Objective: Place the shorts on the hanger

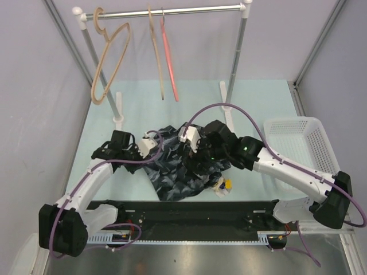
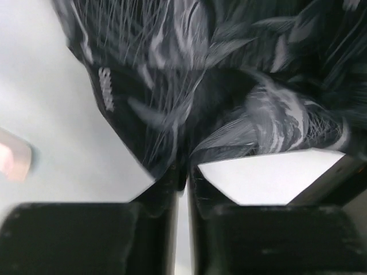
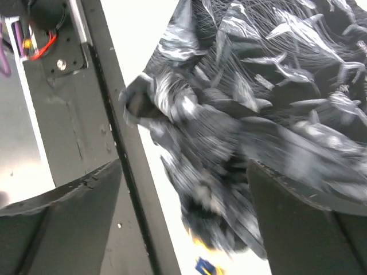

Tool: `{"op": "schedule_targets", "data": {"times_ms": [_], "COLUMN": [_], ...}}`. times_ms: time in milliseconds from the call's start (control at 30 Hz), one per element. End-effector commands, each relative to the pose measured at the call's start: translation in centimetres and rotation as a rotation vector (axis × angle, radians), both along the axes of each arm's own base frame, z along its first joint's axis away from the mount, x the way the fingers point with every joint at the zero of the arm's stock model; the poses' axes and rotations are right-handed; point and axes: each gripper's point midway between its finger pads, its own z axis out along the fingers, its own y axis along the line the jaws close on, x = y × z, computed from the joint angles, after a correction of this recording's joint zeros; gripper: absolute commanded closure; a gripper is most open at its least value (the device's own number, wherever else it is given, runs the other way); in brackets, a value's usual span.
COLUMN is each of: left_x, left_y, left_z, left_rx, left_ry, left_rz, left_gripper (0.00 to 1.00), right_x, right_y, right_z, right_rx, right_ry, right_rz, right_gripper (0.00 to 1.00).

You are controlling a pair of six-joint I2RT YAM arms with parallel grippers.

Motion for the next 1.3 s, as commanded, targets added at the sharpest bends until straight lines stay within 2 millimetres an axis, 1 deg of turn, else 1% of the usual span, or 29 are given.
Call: {"op": "schedule_targets", "data": {"times_ms": [0, 33, 67, 100, 133, 167, 200, 233, 300, 333, 367, 400, 433, 500, 533, 567, 600, 633, 667, 700, 733, 800, 867, 900, 967, 1067, 1167, 1200, 1267], "left_x": [0.3, -0.3, -0.6, -0.3, -1.5, -1.8, -1.8, -2.6, -3.4, -4.2, -4.5, -5.1, -6.1, -6.8, -7.2, -7.2, -7.2, -7.2, -7.0, -7.5, -7.5, -7.5, -7.0, -6.7, -6.0, -5.3, -5.0, -4.9, -4.8], "left_y": [1.5, 1.0, 0.5, -0.1, -1.0, -2.0, -2.7, -3.9, -4.9, -6.4, -7.0, -7.1, -8.5, -9.7, -10.8, -11.5, -12.4, -13.6, -14.3, -15.2, -15.8, -17.0, -17.8, -18.3, -19.1, -20.3, -21.2, -21.5, -22.2], "left_z": [0.5, 0.8, 1.2, 2.5, 3.0, 3.9, 4.7, 4.9, 5.1, 5.3, 5.1, 4.3, 3.9, 3.3, 3.1, 3.0, 3.6, 3.4, 3.8, 3.7, 3.2, 3.0, 1.7, 1.7, 0.9, 0.4, -0.2, -0.8, -0.9], "left_rx": [-0.014, -0.064, -0.088, -0.102, -0.142, -0.185, -0.189, -0.186, -0.150, -0.145, -0.128, -0.099, -0.091, -0.094, -0.105, -0.114, -0.138, -0.137, -0.140, -0.144, -0.139, -0.129, -0.104, -0.098, -0.075, -0.068, -0.055, -0.050, -0.053], "left_ry": [-0.010, 0.015, 0.027, -0.002, 0.030, 0.017, -0.004, -0.005, -0.043, -0.072, -0.084, -0.067, -0.066, -0.022, -0.004, 0.006, 0.006, 0.004, -0.014, -0.009, 0.009, -0.005, 0.006, -0.014, -0.016, -0.011, -0.025, -0.025, -0.034], "left_rz": [-0.037, -0.079, -0.119, -0.192, -0.240, -0.283, -0.326, -0.392, -0.463, -0.540, -0.560, -0.550, -0.616, -0.610, -0.638, -0.644, -0.652, -0.683, -0.706, -0.750, -0.773, -0.837, -0.870, -0.912, -0.949, -0.988, -1.031, -1.044, -1.075], "left_gripper": [0.65, 0.57, 0.50, 0.38, 0.31, 0.27, 0.23, 0.22, 0.21, 0.21, 0.19, 0.19, 0.18, 0.18, 0.19, 0.19, 0.19, 0.19, 0.19, 0.19, 0.18, 0.17, 0.16, 0.16, 0.15, 0.15, 0.14, 0.14, 0.15], "right_x": [1.2, 0.5, 1.8, 1.3, 1.5, 1.7, 1.9, 2.0, 2.4, 2.5, 2.3, 2.7, 2.9, 3.2, 3.6, 3.7, 3.6, 3.9, 4.2, 4.2, 4.4, 4.6, 4.8, 4.9, 5.0, 5.1, 5.3, 5.3, 5.4], "right_y": [-4.0, -4.6, -6.4, -7.8, -8.7, -9.7, -11.2, -12.1, -13.5, -13.8, -14.2, -14.4, -14.6, -15.2, -15.6, -15.8, -16.0, -16.5, -16.7, -16.9, -17.3, -17.5, -17.7, -17.8, -17.9, -18.0, -18.0, -18.0, -18.0], "right_z": [2.1, 2.1, 1.8, 1.3, 0.7, 0.1, -0.8, -1.8, -3.0, -3.6, -4.7, -5.2, -6.0, -7.5, -8.2, -8.7, -9.4, -9.9, -10.1, -10.4, -11.0, -11.6, -12.4, -12.6, -12.9, -13.1, -13.3, -13.5, -13.5], "right_rx": [-0.046, -0.032, -0.037, -0.064, -0.081, -0.106, -0.145, -0.173, -0.203, -0.216, -0.236, -0.240, -0.258, -0.287, -0.299, -0.304, -0.310, -0.314, -0.313, -0.316, -0.325, -0.336, -0.347, -0.349, -0.353, -0.352, -0.350, -0.350, -0.345], "right_ry": [-0.074, -0.025, 0.011, 0.058, 0.085, 0.101, 0.131, 0.138, 0.162, 0.168, 0.192, 0.194, 0.210, 0.230, 0.251, 0.267, 0.292, 0.312, 0.317, 0.333, 0.348, 0.367, 0.398, 0.405, 0.413, 0.419, 0.426, 0.435, 0.438], "right_rz": [0.007, 0.031, -0.027, -0.043, -0.060, -0.080, -0.112, -0.114, -0.149, -0.158, -0.171, -0.184, -0.205, -0.227, -0.246, -0.257, -0.261, -0.277, -0.292, -0.301, -0.312, -0.323, -0.336, -0.341, -0.342, -0.343, -0.344, -0.348, -0.350], "right_gripper": [0.00, 0.00, 0.00, 0.00, 0.00, 0.01, 0.03, 0.05, 0.10, 0.11, 0.12, 0.14, 0.16, 0.18, 0.19, 0.21, 0.22, 0.24, 0.25, 0.24, 0.24, 0.24, 0.24, 0.24, 0.24, 0.23, 0.23, 0.23, 0.23]}}
